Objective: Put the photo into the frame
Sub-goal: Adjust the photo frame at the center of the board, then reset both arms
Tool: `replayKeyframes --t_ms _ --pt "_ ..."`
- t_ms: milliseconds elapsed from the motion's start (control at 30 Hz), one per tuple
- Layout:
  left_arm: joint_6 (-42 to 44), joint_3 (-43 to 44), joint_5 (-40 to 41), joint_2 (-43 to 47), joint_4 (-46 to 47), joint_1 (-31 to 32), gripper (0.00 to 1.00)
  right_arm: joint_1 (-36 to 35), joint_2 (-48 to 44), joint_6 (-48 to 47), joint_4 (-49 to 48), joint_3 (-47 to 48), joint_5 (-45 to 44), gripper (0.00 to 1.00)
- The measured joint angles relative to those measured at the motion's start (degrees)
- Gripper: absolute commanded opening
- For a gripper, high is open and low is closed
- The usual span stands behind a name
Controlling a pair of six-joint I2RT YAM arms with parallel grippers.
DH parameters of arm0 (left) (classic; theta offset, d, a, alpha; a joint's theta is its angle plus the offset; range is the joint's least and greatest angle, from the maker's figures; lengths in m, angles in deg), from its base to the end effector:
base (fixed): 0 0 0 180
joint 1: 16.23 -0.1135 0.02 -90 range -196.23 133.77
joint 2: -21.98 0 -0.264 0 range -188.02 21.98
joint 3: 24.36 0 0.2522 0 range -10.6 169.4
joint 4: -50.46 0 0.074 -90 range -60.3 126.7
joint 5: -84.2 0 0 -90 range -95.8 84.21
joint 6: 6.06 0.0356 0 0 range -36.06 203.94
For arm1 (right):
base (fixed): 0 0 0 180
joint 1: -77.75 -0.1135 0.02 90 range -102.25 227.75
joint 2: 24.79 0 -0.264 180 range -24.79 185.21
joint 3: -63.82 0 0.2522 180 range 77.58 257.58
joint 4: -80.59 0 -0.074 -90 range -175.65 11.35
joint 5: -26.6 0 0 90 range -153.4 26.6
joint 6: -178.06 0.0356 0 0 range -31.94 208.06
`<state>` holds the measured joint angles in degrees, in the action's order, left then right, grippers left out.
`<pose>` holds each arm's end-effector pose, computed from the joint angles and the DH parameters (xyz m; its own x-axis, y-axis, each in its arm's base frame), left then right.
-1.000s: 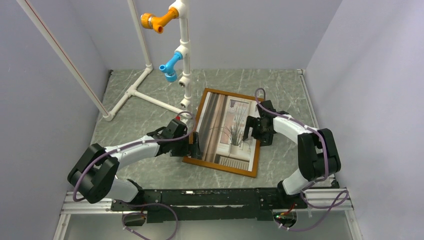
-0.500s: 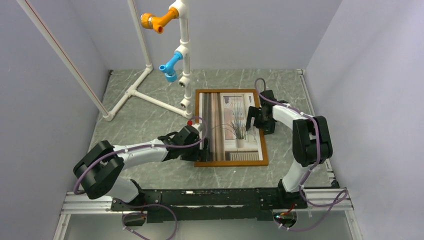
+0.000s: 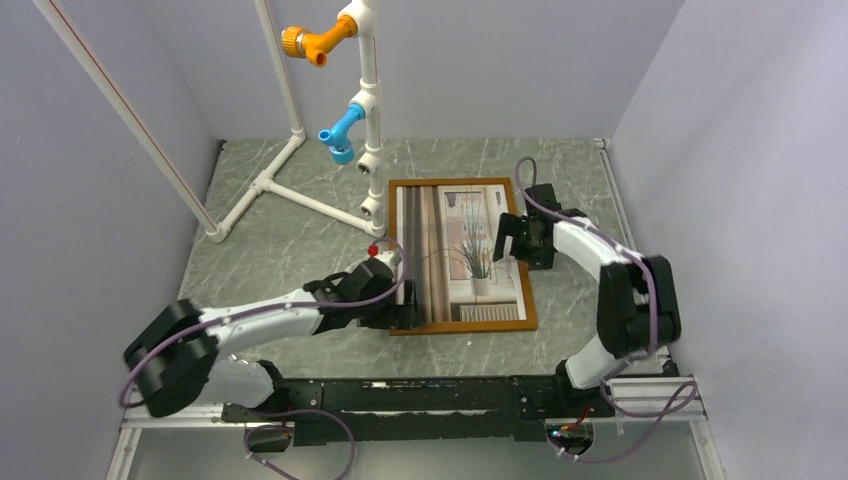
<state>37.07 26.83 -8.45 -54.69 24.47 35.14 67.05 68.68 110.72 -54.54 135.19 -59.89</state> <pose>0.1579 -0.2003 0.1762 -0.9165 -0.0209 -0.3995 0.1894 0.8570 -0.4793 0.3067 0.0602 0.1813 -0.9150 0.2185 -0.3393 0.1557 0.9668 0.2027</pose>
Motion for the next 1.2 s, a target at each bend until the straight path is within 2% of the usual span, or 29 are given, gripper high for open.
replayKeyframes --t_ms 200,333,433,600,800,967,1033,1133,1200 --pt "0.2 -4.2 1.8 17.1 0.5 -1.9 0.99 -0.5 -17.8 0.5 0.2 -6.8 -0.1 0.99" --pt "1.4 -10.4 2.3 30.8 3.6 -9.7 0.99 -0.5 -29.2 0.5 -1.3 -12.3 -1.2 1.00" --pt "4.0 -13.0 4.3 38.1 2.4 -15.8 0.99 -0.4 -35.6 0.3 -2.9 -16.3 -2.5 1.00" --pt "12.2 -14.0 16.6 48.9 -0.7 -19.3 0.99 -0.1 -43.5 -1.2 -10.0 -23.0 -5.9 1.00" --pt "26.1 -23.0 32.4 62.2 6.9 -19.6 0.99 0.1 -48.0 -4.0 -20.5 -31.1 -10.6 1.00" --pt "36.0 -29.0 41.6 58.1 14.8 -20.3 1.00 0.3 -48.2 -7.7 -34.4 -38.5 -15.8 0.99" --pt "39.3 -31.3 43.0 53.4 21.0 -21.0 0.99 0.5 -47.5 -9.9 -42.0 -43.2 -18.4 0.99" --pt "45.2 -35.8 43.3 41.6 35.0 -23.6 1.00 1.8 -43.4 -13.1 -54.3 -50.1 -20.5 0.99" --pt "47.7 -36.9 41.8 34.9 41.0 -26.3 0.99 3.2 -40.1 -14.4 -58.6 -52.3 -20.9 0.99"
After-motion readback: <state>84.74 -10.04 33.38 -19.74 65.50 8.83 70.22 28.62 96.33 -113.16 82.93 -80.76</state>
